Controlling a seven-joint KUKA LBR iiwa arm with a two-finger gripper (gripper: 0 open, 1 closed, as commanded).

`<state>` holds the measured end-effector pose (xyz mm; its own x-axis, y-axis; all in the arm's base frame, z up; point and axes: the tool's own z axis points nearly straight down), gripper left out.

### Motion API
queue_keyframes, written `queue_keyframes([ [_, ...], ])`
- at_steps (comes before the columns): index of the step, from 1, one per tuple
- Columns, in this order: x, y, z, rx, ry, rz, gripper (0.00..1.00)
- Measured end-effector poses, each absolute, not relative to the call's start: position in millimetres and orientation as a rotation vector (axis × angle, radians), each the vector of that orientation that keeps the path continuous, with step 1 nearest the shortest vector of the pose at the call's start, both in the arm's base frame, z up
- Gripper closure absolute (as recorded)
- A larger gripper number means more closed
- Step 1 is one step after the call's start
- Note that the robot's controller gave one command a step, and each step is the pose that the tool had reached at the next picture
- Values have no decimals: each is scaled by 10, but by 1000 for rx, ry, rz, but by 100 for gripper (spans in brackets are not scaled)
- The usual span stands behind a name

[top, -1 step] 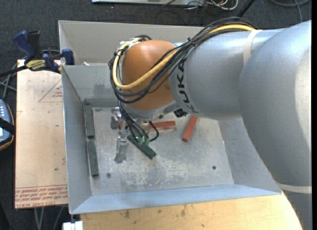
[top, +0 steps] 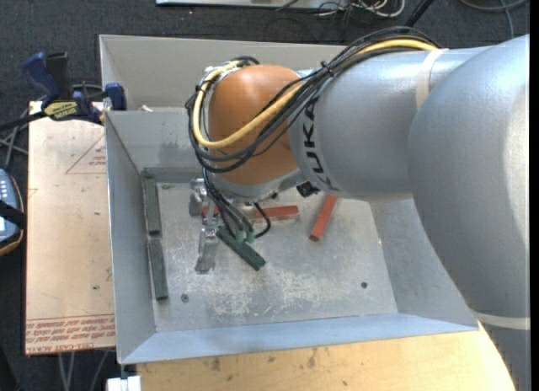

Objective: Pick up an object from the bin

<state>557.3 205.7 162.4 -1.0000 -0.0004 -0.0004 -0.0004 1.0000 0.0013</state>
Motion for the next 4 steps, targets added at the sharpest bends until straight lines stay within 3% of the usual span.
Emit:
queue_keyframes([
  [1, 5541, 1815, 1304, 183, 3129, 9, 0],
  [2, 5631, 1480, 1126, 174, 3139, -1, 0],
  [3, 5680, 1293, 1181, -165, 3135, 2, 0],
  [4, 5629, 1120, 826, 451, 3108, 2, 0],
])
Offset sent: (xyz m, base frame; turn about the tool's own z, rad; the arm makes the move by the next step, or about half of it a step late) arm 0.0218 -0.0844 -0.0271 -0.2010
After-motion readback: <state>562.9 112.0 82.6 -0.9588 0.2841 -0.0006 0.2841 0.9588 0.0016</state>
